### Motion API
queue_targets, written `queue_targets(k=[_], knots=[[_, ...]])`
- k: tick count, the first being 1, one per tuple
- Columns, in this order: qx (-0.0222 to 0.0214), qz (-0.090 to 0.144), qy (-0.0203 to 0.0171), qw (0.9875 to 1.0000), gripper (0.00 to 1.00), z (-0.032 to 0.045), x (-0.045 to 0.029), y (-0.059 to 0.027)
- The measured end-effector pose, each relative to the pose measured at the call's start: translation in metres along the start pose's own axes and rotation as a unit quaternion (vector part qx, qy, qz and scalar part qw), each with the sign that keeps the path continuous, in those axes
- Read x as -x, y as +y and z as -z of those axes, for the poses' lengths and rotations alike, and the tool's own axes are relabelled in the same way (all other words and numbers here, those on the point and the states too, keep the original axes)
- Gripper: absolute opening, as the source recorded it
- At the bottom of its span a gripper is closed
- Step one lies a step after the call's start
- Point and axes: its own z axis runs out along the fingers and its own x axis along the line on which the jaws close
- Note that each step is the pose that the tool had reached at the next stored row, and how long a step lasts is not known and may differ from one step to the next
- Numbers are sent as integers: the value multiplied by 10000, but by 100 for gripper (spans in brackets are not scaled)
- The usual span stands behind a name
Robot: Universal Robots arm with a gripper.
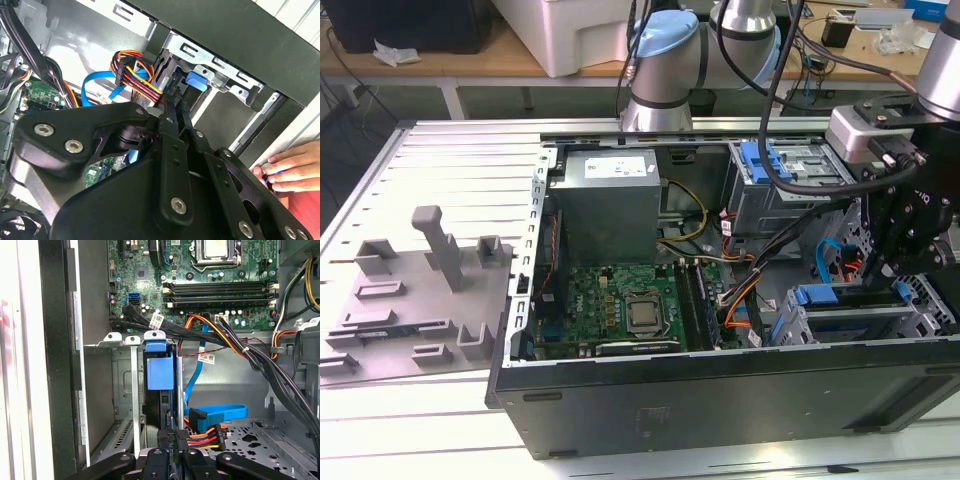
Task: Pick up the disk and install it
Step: 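Insert the first disk wire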
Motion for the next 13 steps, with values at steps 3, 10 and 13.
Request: queue_targets(k=[3,10,13], knots=[[0,0,0,10000,17,-6,0,0],[2,0,-2,10000,17,-8,1,0],[2,0,-2,10000,17,-2,0,0]])
